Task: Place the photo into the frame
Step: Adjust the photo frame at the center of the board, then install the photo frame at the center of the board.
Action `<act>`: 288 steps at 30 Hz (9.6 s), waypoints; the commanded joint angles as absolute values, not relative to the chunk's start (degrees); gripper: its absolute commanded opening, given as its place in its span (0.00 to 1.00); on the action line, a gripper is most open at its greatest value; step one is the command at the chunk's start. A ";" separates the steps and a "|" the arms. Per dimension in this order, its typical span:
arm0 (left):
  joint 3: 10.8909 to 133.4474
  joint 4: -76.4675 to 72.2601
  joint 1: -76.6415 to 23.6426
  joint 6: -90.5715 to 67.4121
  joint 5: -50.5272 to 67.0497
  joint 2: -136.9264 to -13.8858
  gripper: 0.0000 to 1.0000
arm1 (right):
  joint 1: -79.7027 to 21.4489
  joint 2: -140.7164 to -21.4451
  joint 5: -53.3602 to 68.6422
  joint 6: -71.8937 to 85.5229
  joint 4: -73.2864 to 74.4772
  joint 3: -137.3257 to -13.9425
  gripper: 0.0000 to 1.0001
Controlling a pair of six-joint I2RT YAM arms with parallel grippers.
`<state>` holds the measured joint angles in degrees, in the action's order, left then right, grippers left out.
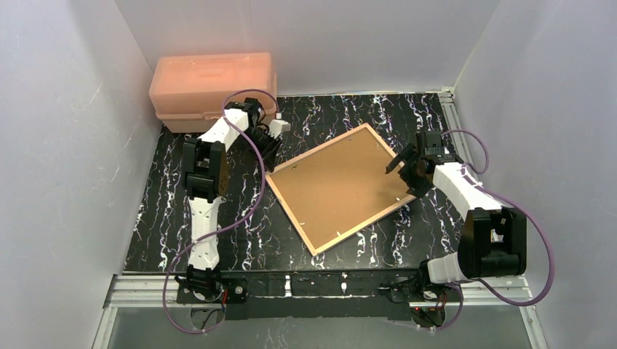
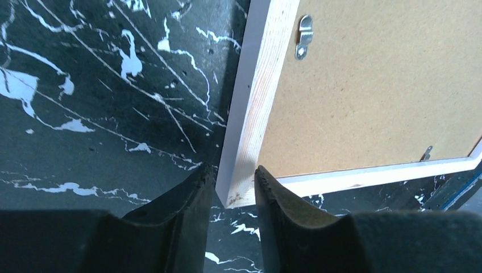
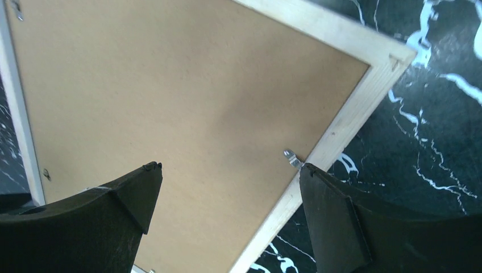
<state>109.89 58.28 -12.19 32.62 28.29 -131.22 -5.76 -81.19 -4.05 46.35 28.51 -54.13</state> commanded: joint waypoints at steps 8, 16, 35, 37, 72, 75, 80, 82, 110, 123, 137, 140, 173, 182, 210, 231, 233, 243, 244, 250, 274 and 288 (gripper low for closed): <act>106.12 54.78 -13.18 30.97 31.00 -128.10 0.19 | -5.85 -78.26 3.28 48.54 25.55 -47.85 0.99; 93.80 52.54 -13.18 31.72 31.60 -123.29 0.09 | -5.85 -80.74 4.39 48.04 23.93 -47.72 0.99; 67.38 52.85 -13.66 25.49 49.34 -111.59 0.03 | -31.17 -81.62 5.66 50.96 8.04 -52.33 0.99; 65.09 52.65 -14.06 25.08 50.92 -110.86 0.03 | -33.78 -83.42 7.21 52.06 3.66 -51.85 0.98; 77.65 51.08 -13.43 16.44 59.49 -121.34 0.21 | -47.66 -100.16 13.15 66.42 -15.91 -49.31 0.93; 77.61 51.06 -13.99 16.85 58.72 -121.18 0.22 | -47.97 -100.01 12.92 66.18 -15.39 -49.28 0.93; 78.10 50.74 -15.33 16.89 57.22 -122.14 0.22 | -48.41 -100.49 12.62 65.96 -15.54 -49.48 0.93; 78.24 50.52 -15.98 16.95 55.86 -122.49 0.21 | -48.42 -100.72 12.38 65.84 -15.56 -49.56 0.93; 77.24 49.39 -16.34 16.71 53.15 -122.34 0.08 | -48.60 -103.34 11.16 61.94 -14.68 -53.91 0.91; 77.04 49.13 -16.41 16.67 53.28 -122.56 0.07 | -49.34 -105.94 13.26 60.10 -15.03 -56.72 0.90; 77.28 49.39 -16.43 15.98 53.47 -120.82 0.08 | -45.95 -99.66 10.16 54.12 -7.08 -60.10 0.91; 78.90 49.48 -16.40 14.96 54.03 -120.83 0.09 | -41.11 -96.89 9.91 51.69 -4.99 -60.60 0.93; 114.79 46.49 -21.19 1.60 51.82 -141.87 0.28 | -21.05 -115.99 15.22 47.33 -10.75 -73.81 0.96; 112.14 46.17 -21.27 3.05 49.79 -140.95 0.27 | -21.07 -114.58 14.36 47.62 -9.67 -71.92 0.96; 109.19 45.37 -21.88 4.52 47.97 -139.58 0.25 | -22.06 -113.06 15.13 49.52 -10.26 -69.23 0.96; 107.65 44.76 -21.97 5.35 48.16 -139.02 0.25 | -22.81 -115.13 15.11 50.36 -12.28 -70.20 0.95; 107.60 44.80 -21.97 5.43 48.16 -138.96 0.25 | -22.90 -115.34 15.30 50.32 -12.22 -70.50 0.95; 107.32 44.76 -21.97 5.54 48.15 -138.69 0.25 | -22.85 -115.84 16.58 48.84 -11.06 -71.76 0.94; 107.33 44.82 -21.97 5.50 48.14 -138.69 0.25 | -22.86 -115.91 16.82 48.79 -11.01 -71.92 0.94; 107.32 44.74 -21.97 5.44 48.10 -138.50 0.25 | -22.85 -115.80 17.65 48.62 -9.99 -72.64 0.93; 106.91 44.79 -22.15 5.68 47.90 -137.90 0.24 | -21.26 -114.44 19.59 45.18 -5.77 -71.99 0.94; 106.69 44.69 -22.15 5.68 47.75 -137.72 0.24 | -21.88 -117.44 24.11 44.24 -4.76 -74.77 0.94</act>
<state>108.42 43.53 -21.50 3.42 53.28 -139.39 -21.10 -115.37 21.10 45.50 -6.87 -72.49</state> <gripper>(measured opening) 0.249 0.939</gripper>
